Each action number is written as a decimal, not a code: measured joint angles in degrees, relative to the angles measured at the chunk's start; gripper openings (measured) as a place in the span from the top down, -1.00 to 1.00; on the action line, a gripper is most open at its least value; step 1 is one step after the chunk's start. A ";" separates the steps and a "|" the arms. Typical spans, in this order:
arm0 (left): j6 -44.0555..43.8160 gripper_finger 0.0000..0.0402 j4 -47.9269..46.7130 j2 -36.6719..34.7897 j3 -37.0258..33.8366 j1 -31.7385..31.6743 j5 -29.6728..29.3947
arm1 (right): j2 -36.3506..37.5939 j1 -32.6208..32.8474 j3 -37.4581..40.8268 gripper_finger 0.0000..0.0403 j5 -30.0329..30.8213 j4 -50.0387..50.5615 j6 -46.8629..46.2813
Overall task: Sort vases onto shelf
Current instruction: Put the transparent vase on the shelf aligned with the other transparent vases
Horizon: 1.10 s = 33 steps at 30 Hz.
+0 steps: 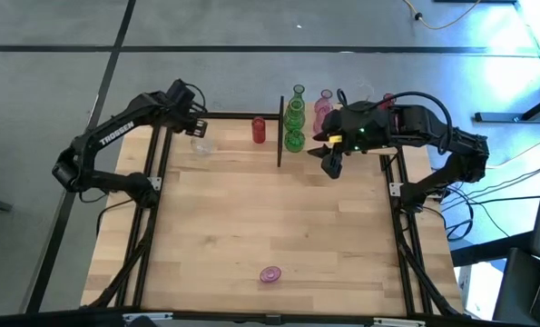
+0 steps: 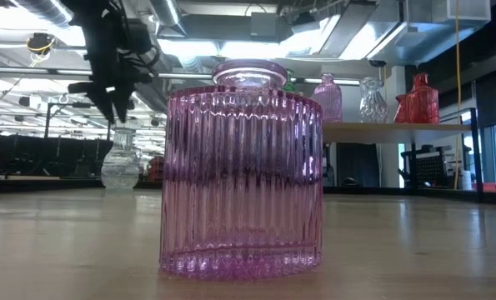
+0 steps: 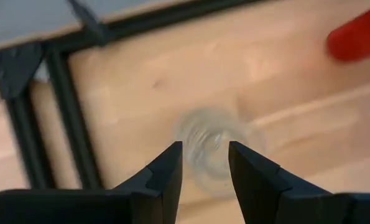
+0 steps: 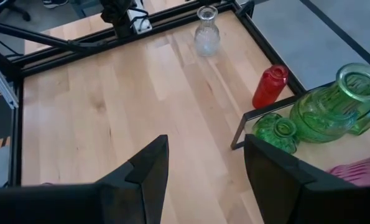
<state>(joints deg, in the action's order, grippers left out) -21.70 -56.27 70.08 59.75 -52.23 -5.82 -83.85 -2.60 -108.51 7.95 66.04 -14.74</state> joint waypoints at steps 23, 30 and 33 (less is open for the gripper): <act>5.59 0.58 -1.01 8.48 -0.02 0.07 0.61 | 0.13 0.01 -0.02 0.06 -1.51 0.00 -1.42; 5.70 0.85 -3.51 5.00 -0.09 0.53 5.78 | 0.14 -0.01 0.69 0.06 0.06 -1.68 1.09; 5.51 0.85 -4.66 1.55 -0.04 3.06 10.26 | 0.45 -0.01 3.85 0.06 -2.02 -7.06 1.63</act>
<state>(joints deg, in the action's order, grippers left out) -16.19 -60.93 71.63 59.70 -49.18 4.43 -83.40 -2.61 -104.66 5.93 58.98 -13.11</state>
